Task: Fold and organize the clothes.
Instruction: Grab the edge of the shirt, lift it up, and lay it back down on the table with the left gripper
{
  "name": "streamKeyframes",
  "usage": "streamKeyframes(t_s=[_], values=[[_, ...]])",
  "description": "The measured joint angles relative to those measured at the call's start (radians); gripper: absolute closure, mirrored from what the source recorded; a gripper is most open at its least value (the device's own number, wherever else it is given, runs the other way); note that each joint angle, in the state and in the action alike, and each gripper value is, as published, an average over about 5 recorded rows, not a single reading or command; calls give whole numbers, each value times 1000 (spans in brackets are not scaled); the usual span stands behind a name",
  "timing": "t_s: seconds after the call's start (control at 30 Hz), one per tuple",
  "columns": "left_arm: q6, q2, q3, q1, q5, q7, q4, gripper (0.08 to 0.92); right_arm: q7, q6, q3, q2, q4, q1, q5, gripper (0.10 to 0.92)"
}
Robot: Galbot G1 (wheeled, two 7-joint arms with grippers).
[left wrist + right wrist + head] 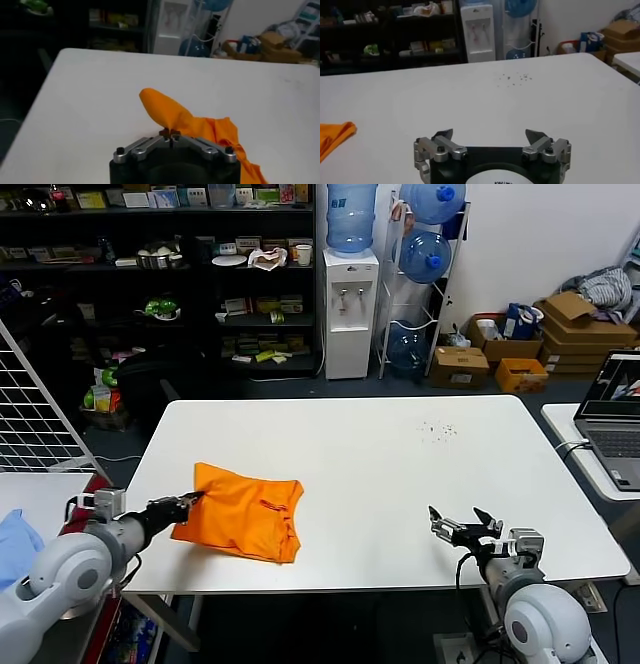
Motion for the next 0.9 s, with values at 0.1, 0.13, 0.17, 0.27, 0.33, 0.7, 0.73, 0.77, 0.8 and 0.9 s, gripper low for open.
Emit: streamKeyframes(t_s=[0.1,0.13,0.17,0.27,0.33,0.7,0.73,0.77,0.8,0.9], values=[[1,36,-53,43,-25,-59,-11,907,-8,11,-11,0,-7,7,-13,104],[2,49,-68,55,-34,-77,-13,907,-11,14,-15,0,-9,8,-18,104],[3,62,-82,65,-44,-95,-14,907,-14,18,-19,0,-12,10,-22,104],[7,102,-114,88,-77,-145,-14,907,-22,29,-30,1,-19,15,-31,104],[10,129,-128,98,-100,-169,-12,907,-26,35,-38,2,-24,18,-36,104],[18,278,-143,98,-190,-216,-6,907,-37,53,-59,8,-35,22,-55,104],[18,290,-142,96,-194,-215,-5,907,-37,53,-60,8,-36,23,-56,104],[18,303,-140,93,-197,-214,-4,907,-37,53,-61,9,-36,23,-57,104],[19,315,-138,90,-200,-213,-2,907,-37,54,-62,11,-37,24,-59,104],[19,347,-136,82,-207,-206,5,907,-37,54,-66,15,-39,26,-63,104]])
